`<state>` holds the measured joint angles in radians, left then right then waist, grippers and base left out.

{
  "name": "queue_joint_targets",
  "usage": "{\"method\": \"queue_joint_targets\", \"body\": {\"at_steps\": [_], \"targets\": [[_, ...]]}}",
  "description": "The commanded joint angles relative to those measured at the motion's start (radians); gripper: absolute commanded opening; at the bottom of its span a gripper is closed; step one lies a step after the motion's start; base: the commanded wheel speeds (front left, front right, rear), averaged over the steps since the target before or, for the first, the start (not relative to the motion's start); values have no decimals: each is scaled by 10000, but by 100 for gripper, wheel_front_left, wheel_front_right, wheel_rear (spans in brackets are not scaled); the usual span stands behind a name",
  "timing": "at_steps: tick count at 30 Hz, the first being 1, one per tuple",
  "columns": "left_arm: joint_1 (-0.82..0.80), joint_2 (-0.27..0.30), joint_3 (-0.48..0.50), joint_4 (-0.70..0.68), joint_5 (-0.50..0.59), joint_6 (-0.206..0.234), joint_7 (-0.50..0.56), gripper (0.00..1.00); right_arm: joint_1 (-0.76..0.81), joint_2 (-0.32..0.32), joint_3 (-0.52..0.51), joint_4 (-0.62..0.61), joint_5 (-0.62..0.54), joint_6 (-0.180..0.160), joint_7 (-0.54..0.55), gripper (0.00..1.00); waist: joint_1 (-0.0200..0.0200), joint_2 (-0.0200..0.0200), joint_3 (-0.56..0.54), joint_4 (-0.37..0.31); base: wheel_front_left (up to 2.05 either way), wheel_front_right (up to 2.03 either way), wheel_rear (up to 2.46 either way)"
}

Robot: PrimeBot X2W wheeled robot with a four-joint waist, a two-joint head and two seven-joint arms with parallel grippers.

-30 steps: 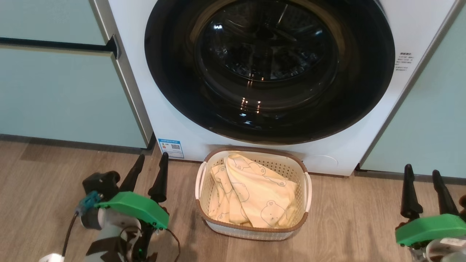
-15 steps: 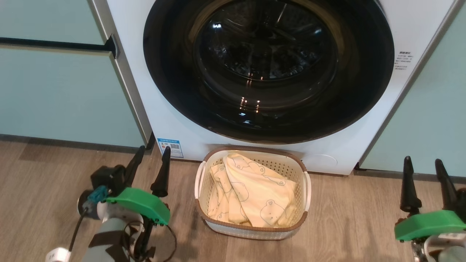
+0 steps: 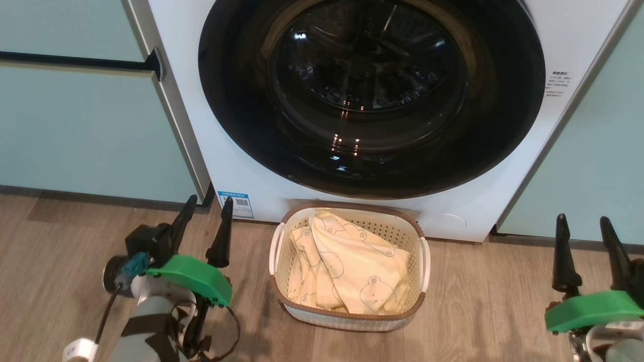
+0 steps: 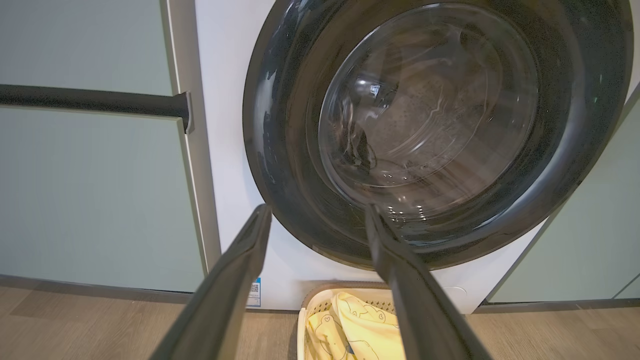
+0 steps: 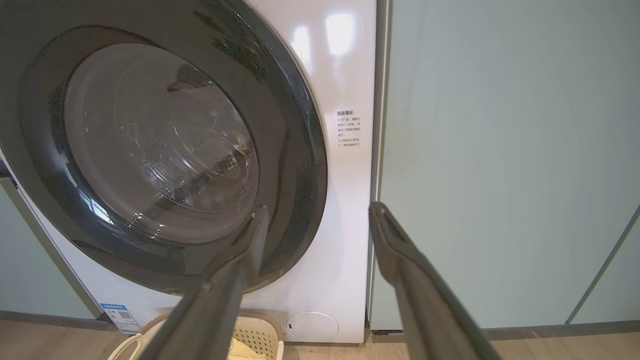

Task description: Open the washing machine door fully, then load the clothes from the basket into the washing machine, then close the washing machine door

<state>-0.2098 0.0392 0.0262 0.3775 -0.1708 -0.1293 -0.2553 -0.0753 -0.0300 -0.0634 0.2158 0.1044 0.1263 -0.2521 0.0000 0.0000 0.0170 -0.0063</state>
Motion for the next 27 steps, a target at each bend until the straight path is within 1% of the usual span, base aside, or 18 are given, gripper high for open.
{"method": "queue_joint_targets", "body": {"at_steps": [1, 16, 21, 27], "targets": [[-499, 113, 346, -234, -94, -2, -65, 100, -538, -202, 179, -292, 107, 44, -97, 100, 0, 0, 2, -5, 0, 0, 0], [-541, 111, 379, -63, -148, -6, -65, 100, -529, -202, 251, -149, 305, 44, -97, 100, 0, 0, 12, -17, -1, 2, -1], [-551, 111, 327, -42, -77, -7, -65, 100, -533, -202, 276, -136, 312, 44, -97, 100, 0, 0, 22, -15, -6, 72, -66], [-544, 111, 266, -22, 24, -6, -65, 100, -551, -202, 318, -95, 321, 44, -97, 100, 0, 0, 40, -21, 31, 108, -139]]}}
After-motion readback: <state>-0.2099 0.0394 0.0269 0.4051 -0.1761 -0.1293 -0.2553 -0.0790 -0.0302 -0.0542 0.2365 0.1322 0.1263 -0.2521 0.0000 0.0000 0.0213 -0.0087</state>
